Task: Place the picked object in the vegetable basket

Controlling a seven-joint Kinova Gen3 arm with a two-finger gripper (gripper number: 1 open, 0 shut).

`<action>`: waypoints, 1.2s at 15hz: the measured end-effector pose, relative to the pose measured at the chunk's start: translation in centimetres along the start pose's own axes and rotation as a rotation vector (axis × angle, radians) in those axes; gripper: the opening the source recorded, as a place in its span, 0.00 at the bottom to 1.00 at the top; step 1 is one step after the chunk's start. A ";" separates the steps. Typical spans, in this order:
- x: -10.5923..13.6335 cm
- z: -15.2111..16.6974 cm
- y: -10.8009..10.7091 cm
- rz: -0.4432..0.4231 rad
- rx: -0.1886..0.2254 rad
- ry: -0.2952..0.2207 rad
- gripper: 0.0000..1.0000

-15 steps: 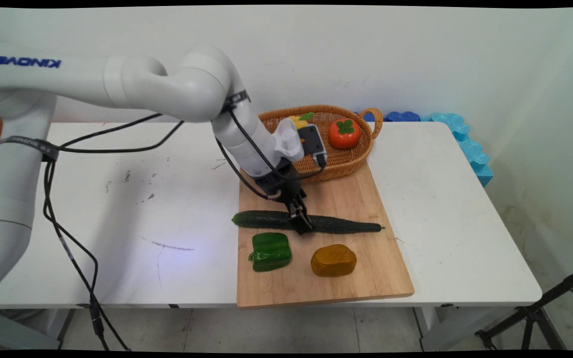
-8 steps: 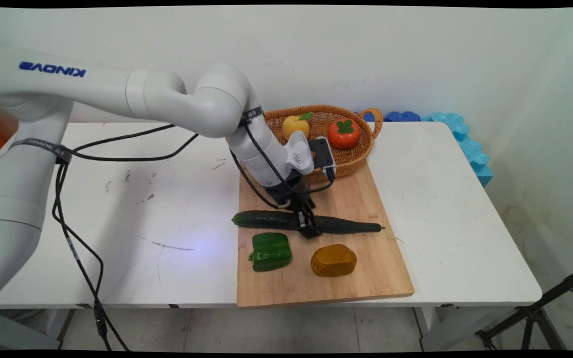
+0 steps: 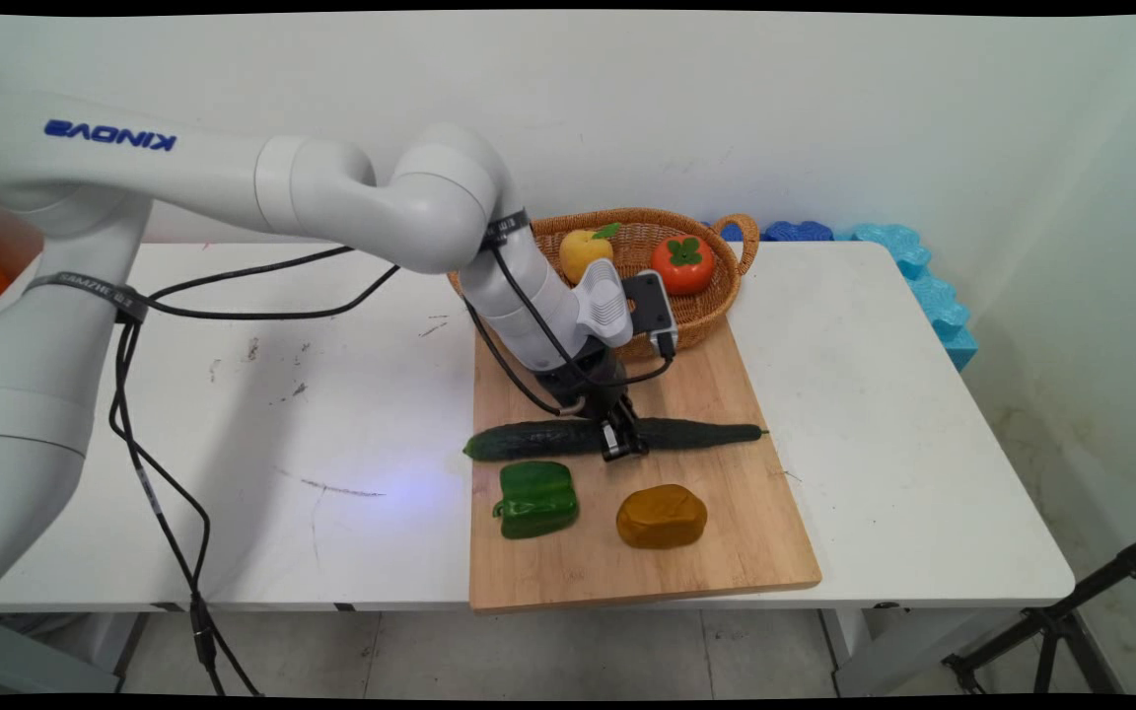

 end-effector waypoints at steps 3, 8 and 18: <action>0.5 -1.8 0.2 -0.016 -0.002 0.015 0.00; 2.4 -7.8 -0.3 -0.047 0.013 0.068 0.00; 6.0 -15.8 -6.5 -0.150 0.118 0.092 0.00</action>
